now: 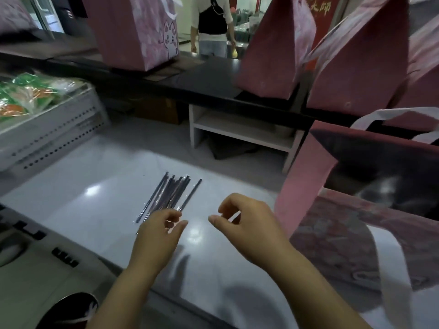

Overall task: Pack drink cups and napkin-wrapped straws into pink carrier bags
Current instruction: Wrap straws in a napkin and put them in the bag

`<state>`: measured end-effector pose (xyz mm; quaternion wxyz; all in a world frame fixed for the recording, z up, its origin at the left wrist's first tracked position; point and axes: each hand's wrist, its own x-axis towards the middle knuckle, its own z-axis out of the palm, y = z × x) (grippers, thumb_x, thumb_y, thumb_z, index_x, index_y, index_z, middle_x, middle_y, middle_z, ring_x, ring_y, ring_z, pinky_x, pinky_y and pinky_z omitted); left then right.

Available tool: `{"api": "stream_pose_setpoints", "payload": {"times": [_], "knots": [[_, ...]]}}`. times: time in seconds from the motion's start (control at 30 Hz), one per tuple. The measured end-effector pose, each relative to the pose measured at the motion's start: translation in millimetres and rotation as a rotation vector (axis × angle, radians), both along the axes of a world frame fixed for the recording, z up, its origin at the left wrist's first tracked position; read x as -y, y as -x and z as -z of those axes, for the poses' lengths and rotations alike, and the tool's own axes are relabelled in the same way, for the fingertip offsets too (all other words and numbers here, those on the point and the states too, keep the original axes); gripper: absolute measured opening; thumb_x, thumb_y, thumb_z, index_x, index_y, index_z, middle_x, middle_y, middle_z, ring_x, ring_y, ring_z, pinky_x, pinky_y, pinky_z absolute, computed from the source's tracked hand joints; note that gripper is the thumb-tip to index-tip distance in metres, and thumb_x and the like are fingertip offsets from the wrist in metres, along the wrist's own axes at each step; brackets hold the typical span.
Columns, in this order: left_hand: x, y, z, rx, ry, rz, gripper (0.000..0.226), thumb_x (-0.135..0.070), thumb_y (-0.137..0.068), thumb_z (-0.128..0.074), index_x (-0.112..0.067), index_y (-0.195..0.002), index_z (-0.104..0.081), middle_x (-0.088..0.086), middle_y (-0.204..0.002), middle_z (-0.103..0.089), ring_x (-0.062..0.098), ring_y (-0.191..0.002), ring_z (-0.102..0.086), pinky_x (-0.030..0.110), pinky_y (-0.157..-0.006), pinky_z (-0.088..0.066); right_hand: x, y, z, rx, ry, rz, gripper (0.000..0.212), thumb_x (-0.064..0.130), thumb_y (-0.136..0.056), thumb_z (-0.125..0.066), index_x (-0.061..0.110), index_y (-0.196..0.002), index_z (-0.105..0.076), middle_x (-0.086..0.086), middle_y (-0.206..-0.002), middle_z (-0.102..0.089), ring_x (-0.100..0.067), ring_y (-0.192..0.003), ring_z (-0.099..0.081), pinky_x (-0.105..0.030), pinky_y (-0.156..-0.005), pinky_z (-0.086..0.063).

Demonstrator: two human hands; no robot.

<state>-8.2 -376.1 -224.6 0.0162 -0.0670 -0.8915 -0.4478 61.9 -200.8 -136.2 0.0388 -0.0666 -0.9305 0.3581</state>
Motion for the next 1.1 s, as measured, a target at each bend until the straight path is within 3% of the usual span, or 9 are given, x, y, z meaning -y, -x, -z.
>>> {"api": "stream_pose_setpoints", "payload": {"times": [0.13,0.23,0.33,0.4,0.47,0.6,0.9,1.1], "knots": [[6,32,25,-0.062,0.253,0.021,0.03,-0.021,-0.082,-0.07,-0.011,-0.109,-0.065,0.003,-0.109,-0.057,0.022,-0.096,-0.053,0.031,-0.08,-0.043,0,16,33,0.146,-0.013,0.102,0.021,0.051,-0.084,-0.06,0.033,-0.095,-0.059,0.017,-0.092,-0.061,-0.006,-0.084,-0.059,-0.032,-0.077,-0.052],[5,48,38,-0.123,0.397,0.061,0.021,-0.012,-0.072,-0.076,-0.002,-0.089,-0.068,0.016,-0.097,-0.06,0.038,-0.09,-0.054,0.034,-0.069,-0.04,-3,22,47,0.188,0.001,0.168,0.02,0.05,-0.084,-0.061,0.032,-0.092,-0.059,0.018,-0.089,-0.061,-0.005,-0.081,-0.059,-0.028,-0.07,-0.05],[3,59,44,-0.15,0.526,0.069,0.012,-0.012,-0.071,-0.076,-0.003,-0.073,-0.068,0.016,-0.083,-0.061,0.036,-0.078,-0.054,0.034,-0.062,-0.039,-4,25,56,0.202,0.007,0.208,0.018,0.048,-0.084,-0.063,0.032,-0.09,-0.059,0.018,-0.086,-0.061,-0.003,-0.079,-0.059,-0.026,-0.068,-0.049],[2,65,45,-0.159,0.555,0.049,0.003,-0.005,-0.077,-0.067,-0.004,-0.078,-0.069,0.014,-0.084,-0.063,0.036,-0.081,-0.055,0.033,-0.061,-0.035,-4,26,60,0.204,0.01,0.222,0.018,0.047,-0.083,-0.063,0.031,-0.089,-0.059,0.018,-0.085,-0.061,-0.003,-0.078,-0.059,-0.027,-0.069,-0.05],[-2,69,42,-0.133,0.575,0.036,0.013,0.0,-0.079,-0.058,-0.004,-0.086,-0.067,0.014,-0.088,-0.065,0.035,-0.084,-0.056,0.032,-0.06,-0.031,-4,26,63,0.207,0.014,0.233,0.018,0.047,-0.083,-0.064,0.031,-0.089,-0.059,0.018,-0.085,-0.062,-0.003,-0.074,-0.06,-0.027,-0.069,-0.051],[-8,73,34,-0.025,0.545,0.009,0.026,-0.006,-0.081,-0.051,-0.008,-0.105,-0.062,0.011,-0.102,-0.065,0.031,-0.095,-0.056,0.029,-0.065,-0.034,-5,26,67,0.209,0.018,0.255,0.017,0.046,-0.082,-0.065,0.031,-0.086,-0.059,0.016,-0.083,-0.062,-0.004,-0.073,-0.06,-0.029,-0.07,-0.052],[-5,83,27,0.056,0.295,-0.03,0.026,-0.005,-0.085,-0.048,-0.003,-0.106,-0.062,0.017,-0.108,-0.057,0.035,-0.097,-0.053,0.034,-0.073,-0.04,-9,30,69,0.184,0.056,0.28,0.016,0.043,-0.081,-0.068,0.029,-0.082,-0.06,0.014,-0.08,-0.064,-0.002,-0.063,-0.06,-0.026,-0.063,-0.049],[1,85,25,0.053,0.222,0.014,0.013,0.001,-0.08,-0.058,-0.006,-0.081,-0.069,0.014,-0.083,-0.062,0.029,-0.077,-0.055,0.028,-0.059,-0.033,-10,32,68,0.18,0.053,0.269,0.017,0.043,-0.081,-0.068,0.028,-0.082,-0.06,0.014,-0.08,-0.064,-0.001,-0.062,-0.059,-0.024,-0.061,-0.047]]}}
